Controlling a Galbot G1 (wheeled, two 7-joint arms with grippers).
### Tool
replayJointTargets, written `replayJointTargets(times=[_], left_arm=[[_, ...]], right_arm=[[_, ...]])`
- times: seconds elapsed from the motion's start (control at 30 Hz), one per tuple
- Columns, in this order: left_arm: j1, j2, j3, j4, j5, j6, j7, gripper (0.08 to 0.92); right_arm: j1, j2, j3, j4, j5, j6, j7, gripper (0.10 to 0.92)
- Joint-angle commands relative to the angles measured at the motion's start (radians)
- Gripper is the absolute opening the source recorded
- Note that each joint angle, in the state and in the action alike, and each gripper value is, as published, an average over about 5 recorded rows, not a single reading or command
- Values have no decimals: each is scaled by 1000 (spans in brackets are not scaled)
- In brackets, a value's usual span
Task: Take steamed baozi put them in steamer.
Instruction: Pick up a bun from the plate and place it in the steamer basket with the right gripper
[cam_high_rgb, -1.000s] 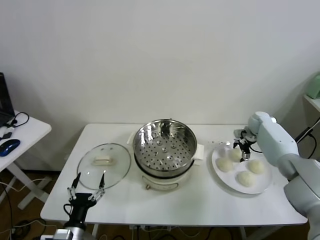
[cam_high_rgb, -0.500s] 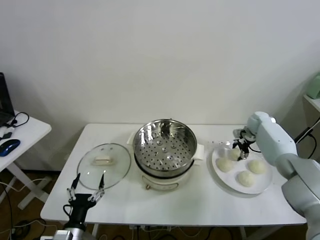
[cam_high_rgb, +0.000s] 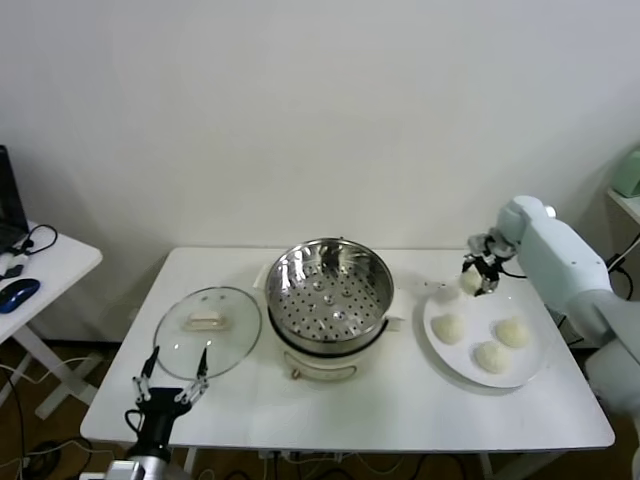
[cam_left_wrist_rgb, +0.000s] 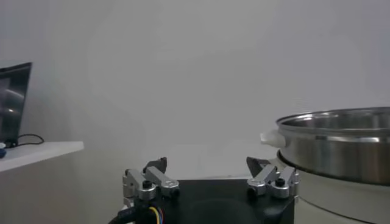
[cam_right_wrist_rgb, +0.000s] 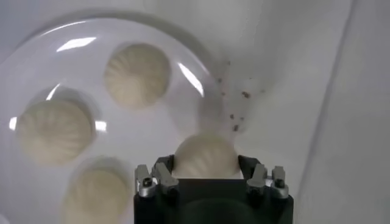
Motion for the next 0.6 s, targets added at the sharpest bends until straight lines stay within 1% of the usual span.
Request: replayJointTargets(times=[0.03, 0.17, 0.3, 0.43, 0.6], left_arm=[[1, 3, 7, -6, 8, 4, 0, 823], [3, -3, 17, -5, 14, 2, -1, 823], [12, -7, 23, -7, 17, -2, -2, 823], [18, -4, 19, -11, 16, -3, -3, 823], [25, -4, 18, -14, 15, -5, -5, 823]], right_arm=[[217, -53, -276, 404, 117, 33, -38, 706], [285, -31, -336, 565, 114, 51, -49, 704], [313, 16, -364, 667, 71, 82, -52, 704], [310, 72, -376, 722, 28, 103, -50, 704], [271, 156, -395, 730, -3, 104, -46, 704]])
